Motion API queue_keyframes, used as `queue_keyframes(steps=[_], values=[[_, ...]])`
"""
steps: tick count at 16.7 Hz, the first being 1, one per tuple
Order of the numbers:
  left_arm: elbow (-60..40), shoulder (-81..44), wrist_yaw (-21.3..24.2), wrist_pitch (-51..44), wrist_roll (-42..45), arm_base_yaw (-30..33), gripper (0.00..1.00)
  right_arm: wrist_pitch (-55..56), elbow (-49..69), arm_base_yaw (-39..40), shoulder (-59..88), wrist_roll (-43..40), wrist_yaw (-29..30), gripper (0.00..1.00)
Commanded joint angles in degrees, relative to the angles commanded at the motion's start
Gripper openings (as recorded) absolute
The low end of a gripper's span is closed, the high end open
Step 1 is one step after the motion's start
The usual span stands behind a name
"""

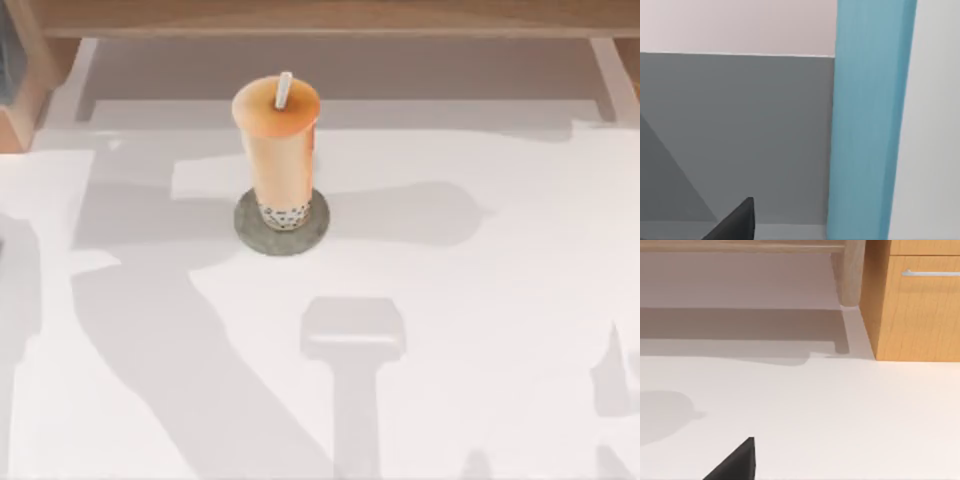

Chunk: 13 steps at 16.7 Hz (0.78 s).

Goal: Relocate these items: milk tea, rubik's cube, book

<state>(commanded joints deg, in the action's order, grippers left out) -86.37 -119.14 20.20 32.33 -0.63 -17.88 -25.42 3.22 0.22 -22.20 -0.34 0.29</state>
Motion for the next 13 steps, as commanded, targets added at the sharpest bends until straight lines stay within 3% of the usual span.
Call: queue_keyframes(steps=[2,13], values=[[0.0,0.0,0.0,0.0,0.0,0.0,1.0,0.0,0.0,0.0,0.0,0.0,0.0,1.0],[0.0,0.0,0.0,0.0,0.0,0.0,0.17,0.0,0.0,0.0,0.0,0.0,0.0,1.0]])
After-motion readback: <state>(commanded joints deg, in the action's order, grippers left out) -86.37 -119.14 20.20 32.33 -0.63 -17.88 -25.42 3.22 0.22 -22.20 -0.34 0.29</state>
